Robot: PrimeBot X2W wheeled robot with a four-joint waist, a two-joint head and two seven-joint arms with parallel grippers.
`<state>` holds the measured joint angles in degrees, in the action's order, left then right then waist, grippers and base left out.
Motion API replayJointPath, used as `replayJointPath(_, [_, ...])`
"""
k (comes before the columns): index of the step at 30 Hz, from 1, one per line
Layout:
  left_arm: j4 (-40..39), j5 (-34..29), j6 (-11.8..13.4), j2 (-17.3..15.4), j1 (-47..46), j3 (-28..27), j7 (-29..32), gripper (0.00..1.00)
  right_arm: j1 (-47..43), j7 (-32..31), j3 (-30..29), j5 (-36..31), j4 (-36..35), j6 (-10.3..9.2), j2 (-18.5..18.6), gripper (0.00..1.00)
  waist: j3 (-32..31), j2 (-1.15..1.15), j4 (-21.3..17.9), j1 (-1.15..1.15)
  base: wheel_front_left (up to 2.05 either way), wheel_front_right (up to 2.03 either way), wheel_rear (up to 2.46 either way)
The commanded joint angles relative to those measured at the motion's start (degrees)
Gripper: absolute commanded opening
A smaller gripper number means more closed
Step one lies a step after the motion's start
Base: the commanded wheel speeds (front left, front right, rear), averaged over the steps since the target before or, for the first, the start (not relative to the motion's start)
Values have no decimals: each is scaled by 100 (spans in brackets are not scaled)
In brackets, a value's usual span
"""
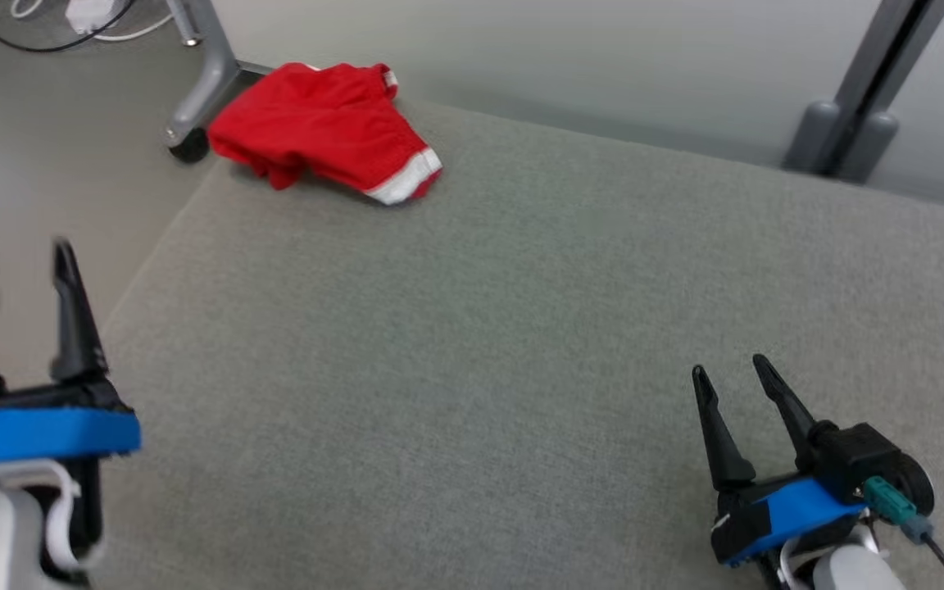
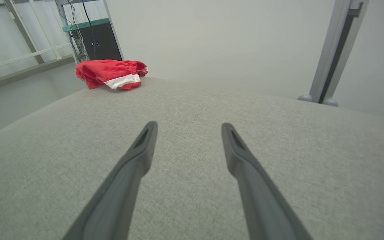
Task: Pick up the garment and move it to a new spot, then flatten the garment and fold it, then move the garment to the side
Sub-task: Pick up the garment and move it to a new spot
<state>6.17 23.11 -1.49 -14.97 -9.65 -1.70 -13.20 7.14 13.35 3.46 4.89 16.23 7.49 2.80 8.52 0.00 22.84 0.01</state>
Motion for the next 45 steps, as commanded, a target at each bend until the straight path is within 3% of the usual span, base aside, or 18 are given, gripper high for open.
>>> replayJointPath(1, [-64,-53,-22,-150,-359,-37,105,100,118,-54,-57,-104,-136,1,18,100,127,0,-83,-1,0,0,0])
replayJointPath(6, [164,108,-165,-662,-1866,-162,620,100,405,-348,-73,-405,-710,1,19,100,666,0,-572,-1,0,0,0])
replayJointPath(12, [1501,146,-379,-1252,-3320,-24,1204,100,700,-685,61,-670,-1355,1,18,100,1217,0,-1240,-1,0,0,0])
replayJointPath(24, [3532,539,-594,-1353,-4337,1020,1905,100,647,-1057,-91,-792,-2544,1,18,100,2385,0,-1845,-1,0,0,0])
replayJointPath(35, [4038,1892,-600,-1608,-4324,2386,2633,100,621,-968,-211,-780,-2710,1,16,100,2719,0,-2075,-1,0,0,0])
replayJointPath(36, [4055,2078,-600,-1662,-4311,2565,2713,49,643,-952,-223,-775,-2689,1,15,100,2723,0,-2086,-1,0,0,0])
replayJointPath(37, [4055,2078,-600,-1662,-4311,2565,2713,49,643,-952,-223,-775,-2689,1,15,100,2723,0,-2086,-1,0,0,0])
replayJointPath(39, [4061,2220,-600,-1739,-4334,2713,2681,13,670,-913,-237,-750,-2661,1,15,100,2709,0,-2086,-1,0,0,0])
replayJointPath(40, [4057,2276,-601,-1778,-4351,2790,2651,0,682,-905,-241,-744,-2644,1,15,100,2691,0,-2081,-1,0,0,0])
replayJointPath(45, [4082,2375,-601,-2031,-4510,3056,2290,0,741,-811,-230,-688,-2517,1,15,100,2502,0,-2056,-1,0,0,0])
